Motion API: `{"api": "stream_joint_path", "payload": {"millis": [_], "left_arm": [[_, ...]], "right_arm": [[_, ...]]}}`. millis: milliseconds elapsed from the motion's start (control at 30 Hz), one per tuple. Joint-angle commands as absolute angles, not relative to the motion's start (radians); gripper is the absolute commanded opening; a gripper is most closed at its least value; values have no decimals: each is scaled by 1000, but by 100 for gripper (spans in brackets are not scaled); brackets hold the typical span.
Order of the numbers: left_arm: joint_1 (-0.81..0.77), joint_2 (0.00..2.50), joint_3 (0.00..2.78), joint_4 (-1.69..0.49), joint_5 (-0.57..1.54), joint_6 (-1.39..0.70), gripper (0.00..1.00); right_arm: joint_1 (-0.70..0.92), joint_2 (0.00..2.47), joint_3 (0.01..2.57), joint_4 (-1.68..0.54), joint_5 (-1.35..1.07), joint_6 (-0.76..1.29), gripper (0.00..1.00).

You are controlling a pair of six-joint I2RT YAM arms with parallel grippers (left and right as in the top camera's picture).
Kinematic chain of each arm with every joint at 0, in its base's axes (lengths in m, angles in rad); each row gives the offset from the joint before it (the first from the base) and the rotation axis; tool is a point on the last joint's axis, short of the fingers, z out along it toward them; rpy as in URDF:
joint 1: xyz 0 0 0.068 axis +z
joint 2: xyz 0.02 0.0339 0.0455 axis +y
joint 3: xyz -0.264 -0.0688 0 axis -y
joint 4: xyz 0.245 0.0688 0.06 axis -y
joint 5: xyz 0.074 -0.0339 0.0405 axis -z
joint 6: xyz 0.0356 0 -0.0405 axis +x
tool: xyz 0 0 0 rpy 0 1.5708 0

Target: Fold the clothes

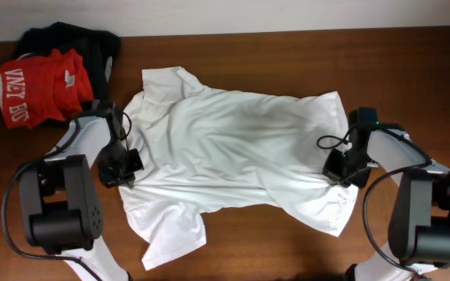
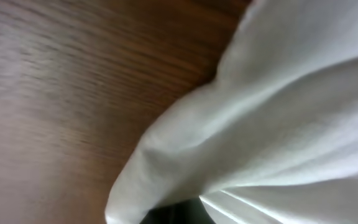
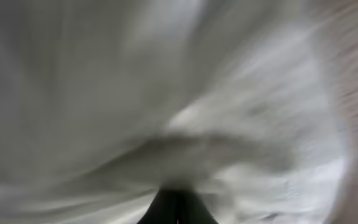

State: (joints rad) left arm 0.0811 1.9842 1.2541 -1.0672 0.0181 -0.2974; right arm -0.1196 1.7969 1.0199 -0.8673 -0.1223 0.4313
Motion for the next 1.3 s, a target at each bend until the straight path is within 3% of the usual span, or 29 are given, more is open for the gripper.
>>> {"api": "stream_joint_path", "payload": {"millis": [0, 133, 233, 267, 333, 433, 467, 500, 533, 600, 733, 867, 967, 1033, 1067, 1267], "left_arm": [[106, 1946, 1269, -1097, -115, -314, 1], [105, 1732, 1345, -1241, -113, -314, 1], [94, 1590, 1343, -1311, 19, -256, 1], [74, 1576, 1343, -1323, 56, -216, 1], [29, 1576, 1326, -1329, 58, -212, 1], [-36, 1577, 1285, -1311, 57, -212, 4], [-45, 1577, 1283, -1306, 57, -212, 5], [-46, 1577, 1283, -1301, 57, -212, 5], [-46, 1577, 1283, -1294, 57, -212, 5], [-46, 1577, 1283, -1281, 57, -212, 5], [-46, 1577, 1282, -1263, 57, -212, 6], [-46, 1577, 1281, -1248, 57, -212, 6], [-46, 1577, 1281, -1246, 57, -212, 6], [-46, 1577, 1281, -1246, 57, -212, 7], [-46, 1577, 1281, -1246, 57, -212, 6], [-46, 1577, 1281, -1246, 57, -212, 7]], "right_arm": [[-158, 1819, 1168, -947, -39, 422, 4], [-176, 1818, 1460, -1257, -38, 375, 4], [-146, 1808, 1497, -1339, -170, 218, 4], [-127, 1808, 1476, -1320, -168, 216, 17], [-108, 1809, 1432, -1272, -138, 217, 84], [-107, 1810, 1317, -1131, -121, 217, 93], [-105, 1810, 1279, -1080, -128, 217, 91], [-105, 1810, 1251, -1037, -131, 217, 82], [-105, 1810, 1235, -1014, -132, 217, 64], [-105, 1810, 1231, -991, -135, 217, 46], [-105, 1839, 1208, -947, -148, 217, 43], [-105, 1859, 1189, -904, -148, 218, 29], [-105, 1859, 1189, -899, -147, 218, 27], [-105, 1859, 1189, -895, -147, 218, 15], [-105, 1859, 1190, -892, -147, 218, 4], [-133, 1859, 1356, -991, -120, 228, 4]]}}
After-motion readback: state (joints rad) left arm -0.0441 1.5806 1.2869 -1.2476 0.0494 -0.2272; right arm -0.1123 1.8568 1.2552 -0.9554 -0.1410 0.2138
